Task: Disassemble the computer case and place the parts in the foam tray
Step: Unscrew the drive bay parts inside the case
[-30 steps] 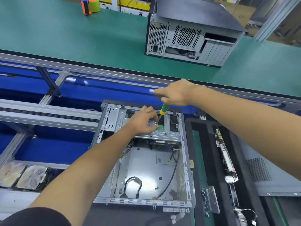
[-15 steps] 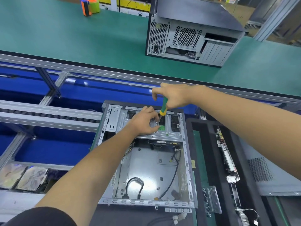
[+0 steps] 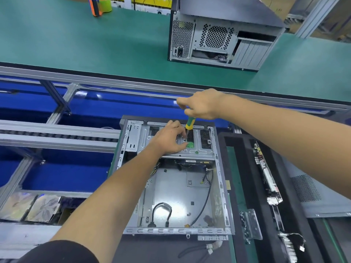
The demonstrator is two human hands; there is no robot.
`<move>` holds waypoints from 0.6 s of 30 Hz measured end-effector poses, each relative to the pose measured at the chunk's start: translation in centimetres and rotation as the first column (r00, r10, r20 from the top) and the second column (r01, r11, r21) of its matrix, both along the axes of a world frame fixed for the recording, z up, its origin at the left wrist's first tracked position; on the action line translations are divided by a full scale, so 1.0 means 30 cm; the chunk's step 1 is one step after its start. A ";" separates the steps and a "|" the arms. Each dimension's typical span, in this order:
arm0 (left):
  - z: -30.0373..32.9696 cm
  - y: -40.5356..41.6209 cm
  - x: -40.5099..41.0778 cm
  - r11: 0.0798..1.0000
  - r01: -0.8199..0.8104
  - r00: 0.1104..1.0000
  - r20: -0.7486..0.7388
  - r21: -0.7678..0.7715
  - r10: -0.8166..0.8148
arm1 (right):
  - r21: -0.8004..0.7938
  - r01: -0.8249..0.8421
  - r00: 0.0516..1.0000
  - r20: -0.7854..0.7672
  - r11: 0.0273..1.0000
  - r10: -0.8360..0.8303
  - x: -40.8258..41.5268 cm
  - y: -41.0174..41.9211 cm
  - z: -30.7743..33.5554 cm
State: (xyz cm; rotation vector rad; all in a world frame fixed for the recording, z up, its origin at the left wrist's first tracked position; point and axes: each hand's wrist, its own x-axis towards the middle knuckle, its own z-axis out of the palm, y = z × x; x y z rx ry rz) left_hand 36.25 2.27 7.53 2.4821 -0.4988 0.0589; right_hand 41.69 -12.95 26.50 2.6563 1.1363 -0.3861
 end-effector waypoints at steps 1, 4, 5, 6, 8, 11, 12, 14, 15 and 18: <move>-0.002 0.001 0.001 1.000 0.002 1.000 -0.001 -0.001 -0.002 | 0.007 0.005 1.000 -0.031 1.000 -0.005 -0.003 0.004 0.003; 0.001 0.004 -0.002 1.000 0.010 1.000 0.009 -0.011 -0.010 | 0.074 0.025 0.981 -0.193 0.997 -0.011 -0.020 0.015 0.006; 0.001 0.003 -0.002 1.000 0.010 1.000 0.008 -0.015 -0.010 | 0.076 0.028 0.980 -0.201 0.997 -0.012 -0.029 0.020 0.010; -0.001 0.003 0.000 1.000 0.006 1.000 0.005 -0.021 -0.006 | 0.041 0.020 0.988 -0.151 0.999 -0.014 -0.029 0.026 0.012; -0.007 0.002 0.002 1.000 -0.003 1.000 0.002 -0.025 0.003 | -0.118 -0.004 0.998 0.060 0.993 0.011 -0.019 0.035 0.020; -0.017 0.002 0.006 1.000 -0.006 1.000 0.021 -0.021 0.007 | -0.164 -0.001 0.996 0.088 0.986 0.016 -0.010 0.034 0.029; -0.020 0.002 0.006 1.000 -0.005 1.000 0.029 -0.025 0.006 | -0.123 0.007 1.000 0.022 0.992 -0.005 -0.003 0.027 0.027; -0.021 0.003 0.006 0.999 -0.002 0.999 0.035 -0.035 0.003 | -0.031 0.031 0.992 -0.123 0.999 -0.035 -0.004 0.016 0.030; -0.022 0.004 0.006 0.999 0.001 0.999 0.034 -0.033 0.000 | -0.001 0.047 0.985 -0.164 0.999 -0.046 -0.010 0.013 0.034; -0.023 0.005 0.008 1.000 0.001 1.000 0.027 -0.015 -0.001 | -0.132 0.023 0.999 0.045 0.991 -0.017 -0.011 0.007 0.020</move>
